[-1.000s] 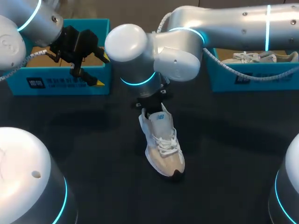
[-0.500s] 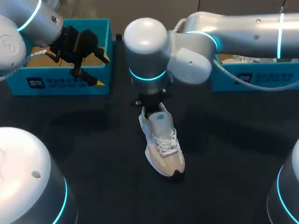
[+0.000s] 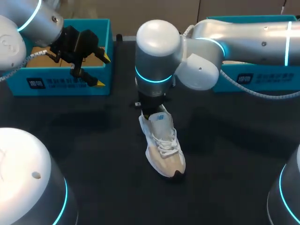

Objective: Take the shoe out of the shoebox, open the shoe tongue, remove and reinsert the insole, then place the shoe into the shoebox

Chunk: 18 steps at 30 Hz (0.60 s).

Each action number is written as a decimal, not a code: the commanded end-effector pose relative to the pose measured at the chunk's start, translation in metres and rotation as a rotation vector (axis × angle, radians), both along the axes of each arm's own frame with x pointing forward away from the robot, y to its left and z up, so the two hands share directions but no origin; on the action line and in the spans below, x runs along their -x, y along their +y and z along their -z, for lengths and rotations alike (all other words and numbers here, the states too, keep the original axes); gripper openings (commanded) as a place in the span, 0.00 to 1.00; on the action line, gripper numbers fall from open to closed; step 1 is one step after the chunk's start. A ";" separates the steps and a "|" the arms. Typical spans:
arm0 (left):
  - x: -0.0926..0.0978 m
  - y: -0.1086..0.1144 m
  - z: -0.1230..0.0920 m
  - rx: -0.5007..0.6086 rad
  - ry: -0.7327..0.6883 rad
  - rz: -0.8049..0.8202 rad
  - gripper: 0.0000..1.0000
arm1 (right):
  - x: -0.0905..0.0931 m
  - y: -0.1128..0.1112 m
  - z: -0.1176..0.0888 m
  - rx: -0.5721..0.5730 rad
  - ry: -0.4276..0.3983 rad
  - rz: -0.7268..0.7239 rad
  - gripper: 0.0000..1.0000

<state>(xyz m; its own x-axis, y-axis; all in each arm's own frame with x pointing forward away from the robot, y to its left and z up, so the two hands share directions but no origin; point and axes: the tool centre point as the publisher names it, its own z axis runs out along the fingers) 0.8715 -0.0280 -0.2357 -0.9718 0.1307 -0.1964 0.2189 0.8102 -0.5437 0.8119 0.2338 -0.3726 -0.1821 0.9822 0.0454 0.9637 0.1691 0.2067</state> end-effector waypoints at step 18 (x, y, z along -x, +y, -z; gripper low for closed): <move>0.000 0.000 0.000 -0.002 0.000 0.000 1.00 | 0.001 0.000 0.015 -0.147 0.087 -0.034 0.00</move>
